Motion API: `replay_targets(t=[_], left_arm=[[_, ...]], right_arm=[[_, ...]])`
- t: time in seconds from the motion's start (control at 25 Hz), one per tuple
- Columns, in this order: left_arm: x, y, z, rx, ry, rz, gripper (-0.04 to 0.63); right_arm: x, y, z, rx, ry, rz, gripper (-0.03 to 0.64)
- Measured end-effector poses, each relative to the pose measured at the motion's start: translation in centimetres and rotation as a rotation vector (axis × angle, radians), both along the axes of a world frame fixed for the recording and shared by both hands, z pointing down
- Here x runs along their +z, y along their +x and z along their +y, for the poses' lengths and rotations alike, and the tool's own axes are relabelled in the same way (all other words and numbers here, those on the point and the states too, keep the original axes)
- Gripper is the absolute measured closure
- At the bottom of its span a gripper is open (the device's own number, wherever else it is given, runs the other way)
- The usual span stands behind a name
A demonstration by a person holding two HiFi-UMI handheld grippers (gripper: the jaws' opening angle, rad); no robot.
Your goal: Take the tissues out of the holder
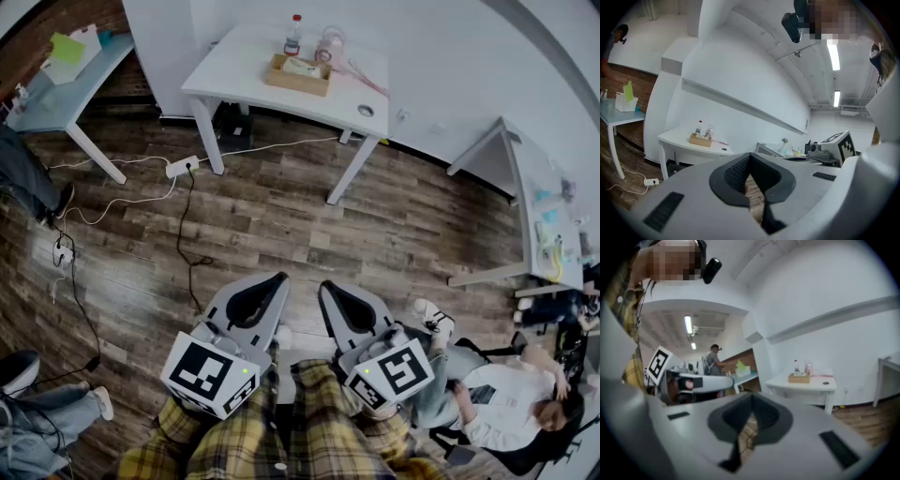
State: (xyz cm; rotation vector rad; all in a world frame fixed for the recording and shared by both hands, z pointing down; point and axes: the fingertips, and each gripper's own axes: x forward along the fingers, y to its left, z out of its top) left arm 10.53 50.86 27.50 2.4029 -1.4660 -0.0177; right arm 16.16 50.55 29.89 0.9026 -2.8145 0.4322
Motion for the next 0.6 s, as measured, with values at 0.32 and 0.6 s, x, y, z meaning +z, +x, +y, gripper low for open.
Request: replay_targets(t=[0.32,0.6], left_arm=[[-0.2,-1.3,-0.6,0.002,0.027,-0.013,0.591],[-0.2,-1.9,-0.9,0.000,0.023,-0.026,0.591]], right_arm=[[-0.2,-1.8,-0.1,-0.019,0.028,0.008,0.604],[-0.4,-2.1,-0.3,-0.019,0.027,0.004,0.604]])
